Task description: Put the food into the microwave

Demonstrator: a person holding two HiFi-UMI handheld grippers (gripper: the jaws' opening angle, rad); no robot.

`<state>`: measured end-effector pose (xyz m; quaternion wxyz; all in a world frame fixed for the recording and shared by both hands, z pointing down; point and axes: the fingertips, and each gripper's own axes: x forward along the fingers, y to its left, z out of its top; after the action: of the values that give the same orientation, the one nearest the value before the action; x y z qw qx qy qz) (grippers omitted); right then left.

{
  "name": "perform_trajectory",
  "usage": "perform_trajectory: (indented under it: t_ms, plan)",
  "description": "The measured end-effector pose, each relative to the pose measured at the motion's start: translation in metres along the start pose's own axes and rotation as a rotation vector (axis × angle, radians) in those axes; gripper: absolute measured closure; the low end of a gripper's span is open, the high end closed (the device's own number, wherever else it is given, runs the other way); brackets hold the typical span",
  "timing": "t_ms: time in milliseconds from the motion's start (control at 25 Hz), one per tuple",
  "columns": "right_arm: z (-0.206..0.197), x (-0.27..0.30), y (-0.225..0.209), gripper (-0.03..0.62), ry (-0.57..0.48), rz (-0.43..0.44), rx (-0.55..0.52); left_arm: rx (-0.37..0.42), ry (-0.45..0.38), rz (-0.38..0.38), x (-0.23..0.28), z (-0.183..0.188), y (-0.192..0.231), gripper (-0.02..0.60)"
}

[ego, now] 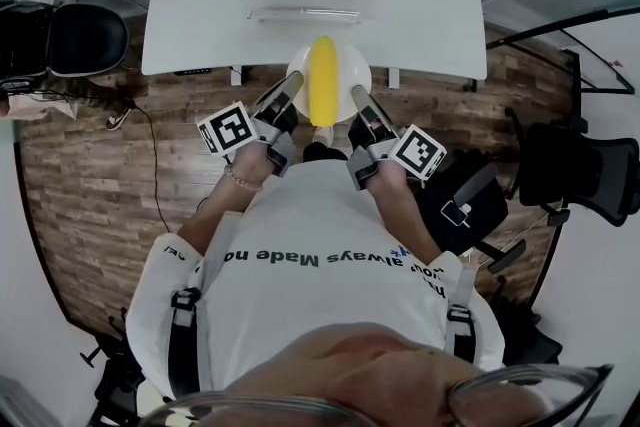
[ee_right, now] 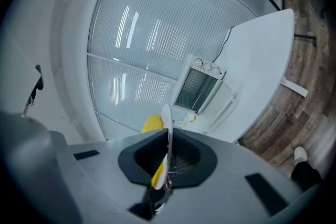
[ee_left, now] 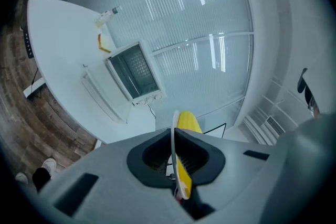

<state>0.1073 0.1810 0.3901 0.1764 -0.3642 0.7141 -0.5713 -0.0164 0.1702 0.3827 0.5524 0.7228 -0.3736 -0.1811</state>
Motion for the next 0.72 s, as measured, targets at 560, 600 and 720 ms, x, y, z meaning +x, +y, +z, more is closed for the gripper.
perform_trajectory:
  t_ms: [560,600,720]
  plan:
    - [0.056,0.029,-0.021,0.572,0.030,0.006,0.008,-0.010,-0.023,0.022,0.060,0.017,0.007,0.565]
    - [0.056,0.031,-0.022,0.572,0.031,0.005,0.012,-0.010,-0.023,0.024,0.061,0.020,0.008,0.565]
    - [0.057,0.039,-0.025,0.572,0.032,0.000,0.024,-0.014,-0.026,0.025,0.064,0.026,0.012,0.565]
